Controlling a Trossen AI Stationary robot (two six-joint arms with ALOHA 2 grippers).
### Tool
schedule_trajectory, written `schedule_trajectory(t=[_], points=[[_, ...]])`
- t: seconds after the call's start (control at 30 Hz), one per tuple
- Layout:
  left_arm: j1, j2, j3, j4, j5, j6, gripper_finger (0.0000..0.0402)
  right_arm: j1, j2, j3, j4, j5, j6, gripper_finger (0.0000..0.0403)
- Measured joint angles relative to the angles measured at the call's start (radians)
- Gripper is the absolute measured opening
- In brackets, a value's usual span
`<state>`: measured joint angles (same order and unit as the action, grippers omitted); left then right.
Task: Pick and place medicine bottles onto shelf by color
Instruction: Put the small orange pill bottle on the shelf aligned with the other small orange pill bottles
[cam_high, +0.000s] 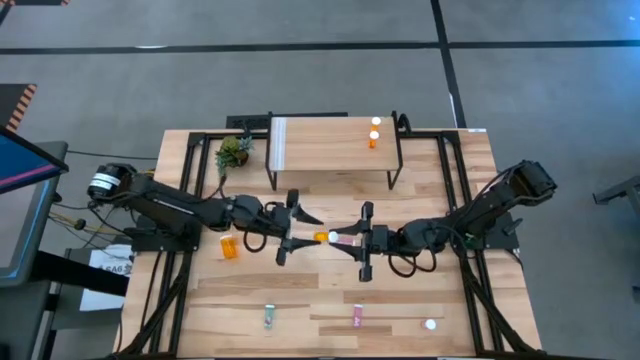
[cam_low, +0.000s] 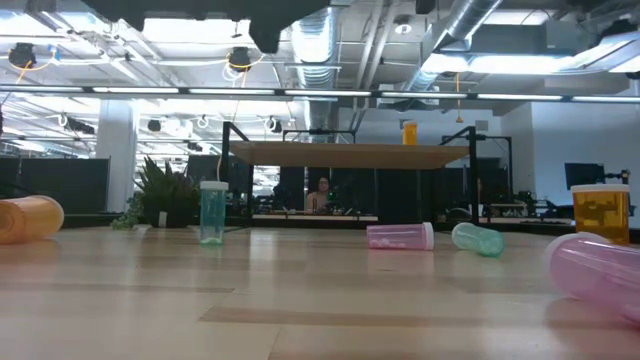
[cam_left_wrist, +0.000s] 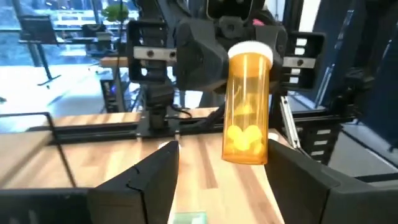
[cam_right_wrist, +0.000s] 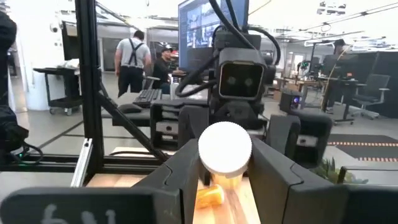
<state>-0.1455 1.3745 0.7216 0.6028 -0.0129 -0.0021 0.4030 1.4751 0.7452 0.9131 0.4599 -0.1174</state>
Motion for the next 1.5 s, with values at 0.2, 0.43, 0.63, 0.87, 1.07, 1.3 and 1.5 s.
schedule_trajectory(t=[0.2, 0.43, 0.63, 0.87, 1.07, 1.3, 1.5], points=[[0.002, -0.079, 0.000, -0.122, -0.087, 0.025, 0.0235, -0.011, -0.053, 0.000, -0.033, 0.071, -0.023, 0.0134], [0.002, -0.090, 0.000, -0.193, -0.136, 0.042, 0.0236, -0.058, -0.134, 0.000, -0.140, 0.123, -0.022, 0.0136], [0.002, -0.114, -0.011, -0.177, -0.141, 0.099, 0.0236, -0.132, -0.255, 0.000, -0.399, 0.289, 0.062, 0.0135], [0.016, -0.208, -0.173, 0.075, -0.151, 0.088, 0.0225, -0.295, -0.413, 0.000, -0.796, 0.298, 0.328, 0.0138], [0.018, -0.246, -0.237, 0.149, -0.151, 0.061, 0.0222, -0.434, -0.433, 0.000, -0.974, 0.229, 0.432, 0.0135], [0.018, -0.245, -0.237, 0.141, -0.130, 0.044, 0.0221, -0.534, -0.366, 0.000, -1.007, 0.188, 0.435, 0.0138], [0.017, -0.245, -0.237, 0.130, -0.127, 0.043, 0.0221, -0.580, -0.340, 0.001, -1.046, 0.187, 0.434, 0.0135]])
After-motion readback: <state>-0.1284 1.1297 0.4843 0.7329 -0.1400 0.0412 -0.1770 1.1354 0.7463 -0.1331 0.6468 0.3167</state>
